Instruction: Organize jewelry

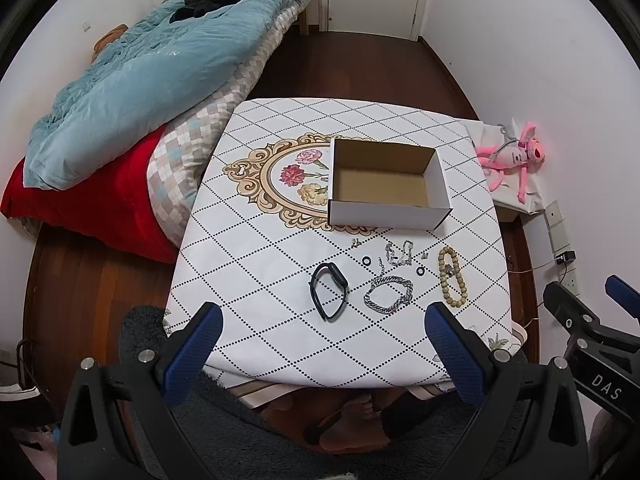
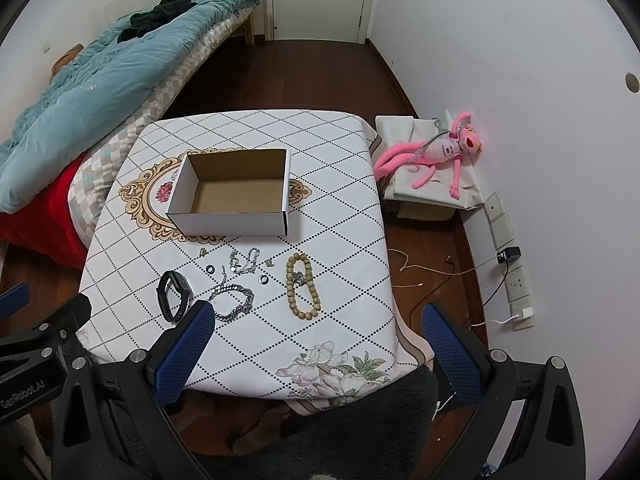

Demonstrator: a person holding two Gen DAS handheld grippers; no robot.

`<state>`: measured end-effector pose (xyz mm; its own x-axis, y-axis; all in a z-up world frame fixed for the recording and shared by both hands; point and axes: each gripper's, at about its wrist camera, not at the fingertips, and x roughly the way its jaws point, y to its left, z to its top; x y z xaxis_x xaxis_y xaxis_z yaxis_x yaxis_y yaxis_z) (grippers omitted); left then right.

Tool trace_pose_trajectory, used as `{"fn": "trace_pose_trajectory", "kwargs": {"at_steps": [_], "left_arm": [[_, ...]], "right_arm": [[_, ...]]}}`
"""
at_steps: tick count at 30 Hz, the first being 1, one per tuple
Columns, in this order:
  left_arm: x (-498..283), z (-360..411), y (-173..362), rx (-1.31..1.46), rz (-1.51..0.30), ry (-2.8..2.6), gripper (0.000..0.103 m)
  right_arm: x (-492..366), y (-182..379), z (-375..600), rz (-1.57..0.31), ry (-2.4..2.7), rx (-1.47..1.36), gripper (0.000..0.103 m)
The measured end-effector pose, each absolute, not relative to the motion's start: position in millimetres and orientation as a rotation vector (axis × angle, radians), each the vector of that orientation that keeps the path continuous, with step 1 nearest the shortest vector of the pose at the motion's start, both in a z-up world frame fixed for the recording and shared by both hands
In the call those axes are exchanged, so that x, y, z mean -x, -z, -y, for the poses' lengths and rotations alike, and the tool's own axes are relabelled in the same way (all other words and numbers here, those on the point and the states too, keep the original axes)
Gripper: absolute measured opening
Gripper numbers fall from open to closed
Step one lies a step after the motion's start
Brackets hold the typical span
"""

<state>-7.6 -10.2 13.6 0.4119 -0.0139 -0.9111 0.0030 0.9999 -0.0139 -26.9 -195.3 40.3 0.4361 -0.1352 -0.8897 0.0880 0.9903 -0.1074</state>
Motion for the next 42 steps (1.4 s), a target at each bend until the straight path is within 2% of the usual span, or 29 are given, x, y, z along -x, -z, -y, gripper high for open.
{"fn": "trace_pose_trajectory", "kwargs": {"at_steps": [34, 42], "left_arm": [[8, 4, -18, 0.015, -1.137, 0.016, 0.103], [-13, 4, 5, -0.02, -1.131, -0.011, 0.103]], "right_arm": [[24, -47, 192, -1.097, 0.126, 0.053, 0.103], [8, -36, 210, -1.086, 0.184, 0.002, 0.103]]}}
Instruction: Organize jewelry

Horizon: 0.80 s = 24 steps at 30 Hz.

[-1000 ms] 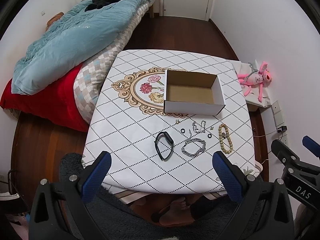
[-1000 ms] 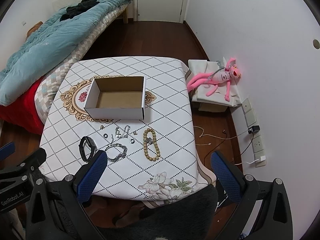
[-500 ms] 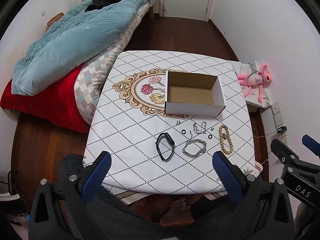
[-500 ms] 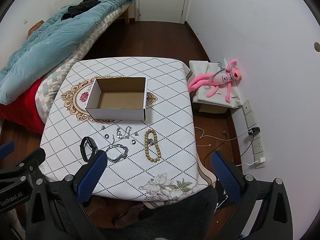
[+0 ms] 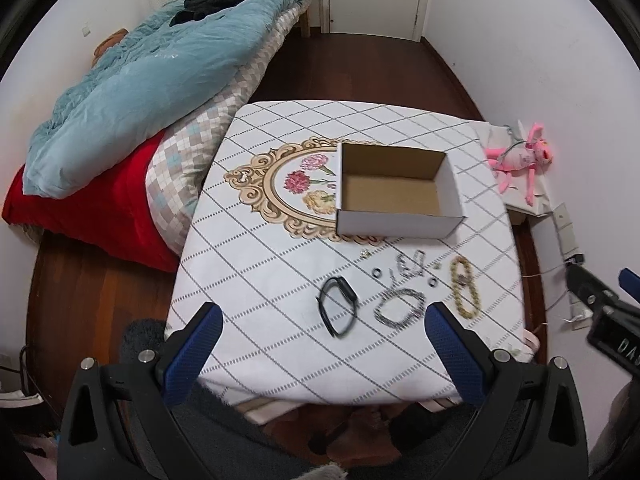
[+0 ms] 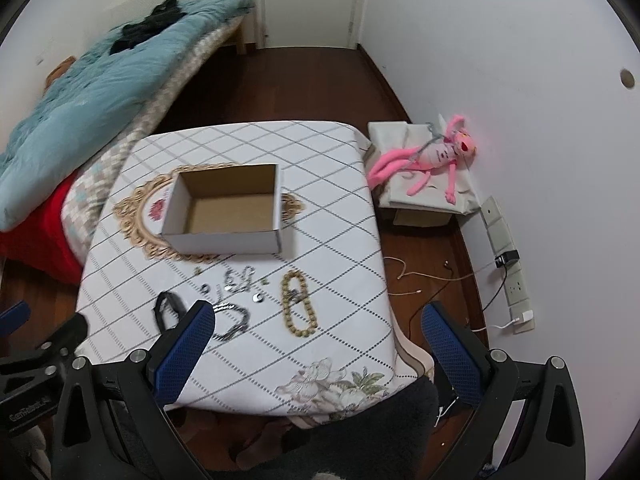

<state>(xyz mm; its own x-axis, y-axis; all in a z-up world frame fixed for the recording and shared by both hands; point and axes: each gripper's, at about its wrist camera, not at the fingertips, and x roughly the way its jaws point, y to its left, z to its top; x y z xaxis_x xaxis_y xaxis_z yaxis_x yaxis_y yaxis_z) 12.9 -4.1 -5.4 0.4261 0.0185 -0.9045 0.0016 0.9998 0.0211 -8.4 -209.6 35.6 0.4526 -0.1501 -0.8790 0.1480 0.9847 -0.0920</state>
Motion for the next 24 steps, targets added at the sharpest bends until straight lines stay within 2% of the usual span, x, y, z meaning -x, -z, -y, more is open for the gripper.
{"fn": "trace_pose_trajectory", "kwargs": {"at_steps": [7, 10, 12, 15, 17, 19, 24], "left_arm": [[-51, -3, 61, -0.062, -1.191, -0.053, 0.103], [-62, -8, 91, -0.054, -1.24, -0.049, 0.103], [-66, -12, 112, -0.033, -1.283, -0.04, 0.101], [-69, -19, 138, -0.001, -1.335, -0.037, 0.093], [-68, -21, 152, 0.022, -1.37, -0.031, 0.091], [-68, -23, 166, 0.041, -1.399, -0.021, 0.081], [-68, -23, 185, 0.075, -1.427, -0.003, 0.081]], "right_arm": [[-24, 25, 241, -1.172, 0.249, -0.058, 0.103], [-34, 61, 246, -1.231, 0.256, -0.064, 0.096], [-39, 92, 249, -1.29, 0.248, -0.081, 0.088], [-44, 128, 252, -1.359, 0.246, -0.098, 0.079], [-45, 151, 255, -1.388, 0.238, -0.119, 0.076], [-46, 166, 258, -1.411, 0.238, -0.135, 0.074], [-44, 191, 264, -1.419, 0.223, -0.175, 0.068]]}}
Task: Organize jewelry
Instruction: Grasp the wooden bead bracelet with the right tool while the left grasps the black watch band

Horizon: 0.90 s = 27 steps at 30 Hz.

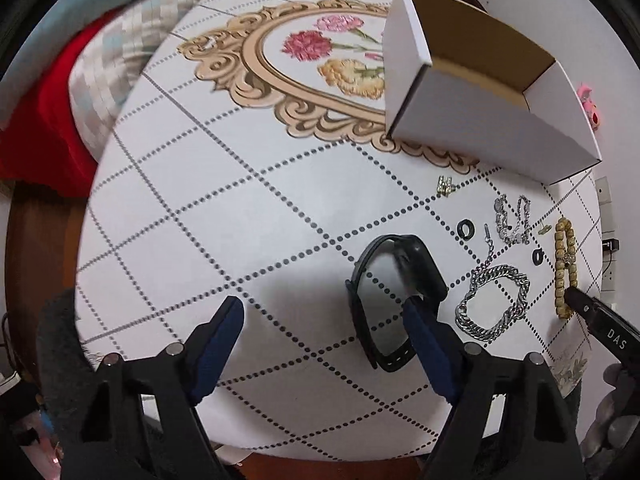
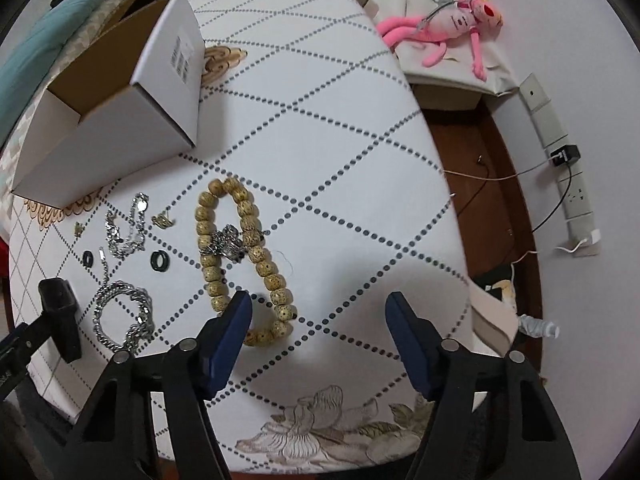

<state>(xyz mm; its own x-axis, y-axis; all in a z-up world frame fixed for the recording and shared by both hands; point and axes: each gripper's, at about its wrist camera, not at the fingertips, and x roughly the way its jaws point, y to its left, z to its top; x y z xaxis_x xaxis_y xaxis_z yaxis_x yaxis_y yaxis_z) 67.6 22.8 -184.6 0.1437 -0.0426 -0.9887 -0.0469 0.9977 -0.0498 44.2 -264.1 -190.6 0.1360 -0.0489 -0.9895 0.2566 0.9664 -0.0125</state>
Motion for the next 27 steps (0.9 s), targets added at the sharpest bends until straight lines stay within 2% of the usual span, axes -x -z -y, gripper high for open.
{"fn": "trace_pose_trajectory", "kwargs": {"at_steps": [2, 3, 4, 5, 6, 7, 10, 11, 12, 13, 14, 21, 27], "left_arm": [[-69, -21, 190, 0.071, -1.435, 0.002, 0.08], [-69, -20, 192, 0.07, -1.434, 0.008, 0.073], [-69, -18, 194, 0.061, -1.433, 0.01, 0.062], [-70, -17, 194, 0.043, -1.424, 0.003, 0.06], [-70, -15, 194, 0.025, -1.408, 0.009, 0.05], [-69, -14, 195, 0.005, -1.392, 0.009, 0.034], [-69, -10, 193, -0.016, -1.38, 0.029, 0.007], [-69, -10, 192, -0.019, -1.379, 0.033, 0.005], [-68, -10, 192, -0.024, -1.375, 0.033, 0.005], [-67, -9, 192, -0.029, -1.37, 0.031, 0.005], [-71, -8, 192, -0.03, -1.368, 0.03, 0.005], [-67, -8, 173, -0.037, -1.332, 0.039, 0.004], [-68, -2, 147, -0.025, -1.296, 0.063, 0.004]], "right_arm": [[-44, 192, 261, -1.395, 0.22, -0.153, 0.066], [-44, 193, 260, -1.392, 0.221, -0.141, 0.065], [-43, 193, 259, -1.389, 0.216, -0.14, 0.064], [-44, 192, 257, -1.387, 0.211, -0.135, 0.062], [-43, 190, 255, -1.382, 0.206, -0.128, 0.059], [-42, 190, 253, -1.369, 0.199, -0.121, 0.058], [-38, 186, 243, -1.341, 0.19, -0.107, 0.053], [-37, 185, 240, -1.334, 0.186, -0.104, 0.046], [-37, 183, 236, -1.322, 0.182, -0.097, 0.028], [-36, 182, 232, -1.314, 0.175, -0.088, 0.021], [-37, 181, 228, -1.312, 0.164, -0.081, 0.01], [-38, 175, 228, -1.309, 0.074, -0.291, 0.009], [-36, 146, 231, -1.247, 0.017, -0.395, 0.009]]}}
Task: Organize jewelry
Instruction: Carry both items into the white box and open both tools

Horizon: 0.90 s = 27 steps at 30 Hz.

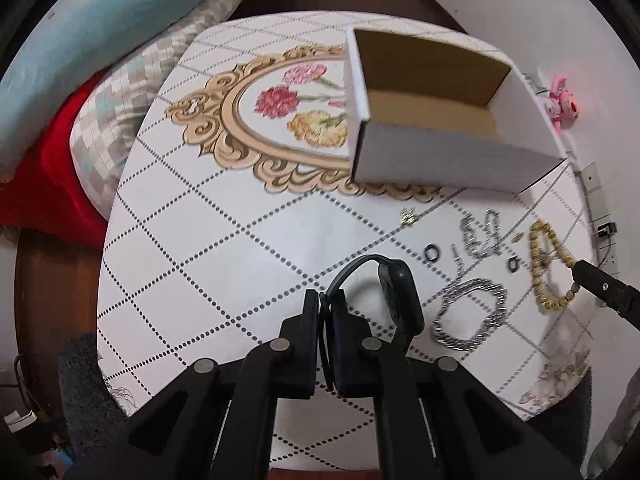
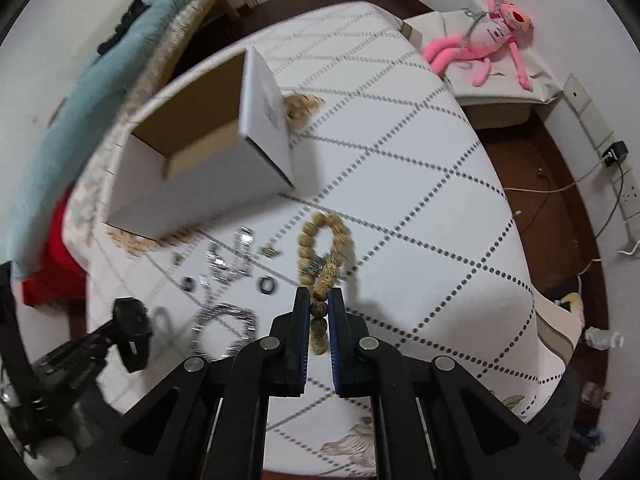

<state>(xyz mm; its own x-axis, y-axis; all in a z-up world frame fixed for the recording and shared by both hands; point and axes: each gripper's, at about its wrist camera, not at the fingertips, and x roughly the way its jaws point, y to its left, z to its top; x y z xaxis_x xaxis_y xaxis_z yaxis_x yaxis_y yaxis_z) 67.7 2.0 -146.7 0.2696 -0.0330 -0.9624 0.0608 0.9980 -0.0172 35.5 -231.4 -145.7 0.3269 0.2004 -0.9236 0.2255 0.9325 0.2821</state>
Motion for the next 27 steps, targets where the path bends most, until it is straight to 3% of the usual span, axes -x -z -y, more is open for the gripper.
{"fn": "trace_pose_trajectory", "kwargs": {"at_steps": [6, 18, 27], "left_arm": [[-77, 5, 111, 0.012, -1.253, 0.108, 0.004], [-165, 20, 73, 0.072, -1.202, 0.213, 0.004], [-223, 29, 95, 0.053, -1.281, 0.233, 0.006]], "right_arm": [[-48, 113, 235, -1.184, -0.038, -0.405, 0.009], [-100, 16, 212, -1.007, -0.184, -0.405, 0.009], [-179, 46, 199, -1.077, -0.179, -0.364, 0.009]]}}
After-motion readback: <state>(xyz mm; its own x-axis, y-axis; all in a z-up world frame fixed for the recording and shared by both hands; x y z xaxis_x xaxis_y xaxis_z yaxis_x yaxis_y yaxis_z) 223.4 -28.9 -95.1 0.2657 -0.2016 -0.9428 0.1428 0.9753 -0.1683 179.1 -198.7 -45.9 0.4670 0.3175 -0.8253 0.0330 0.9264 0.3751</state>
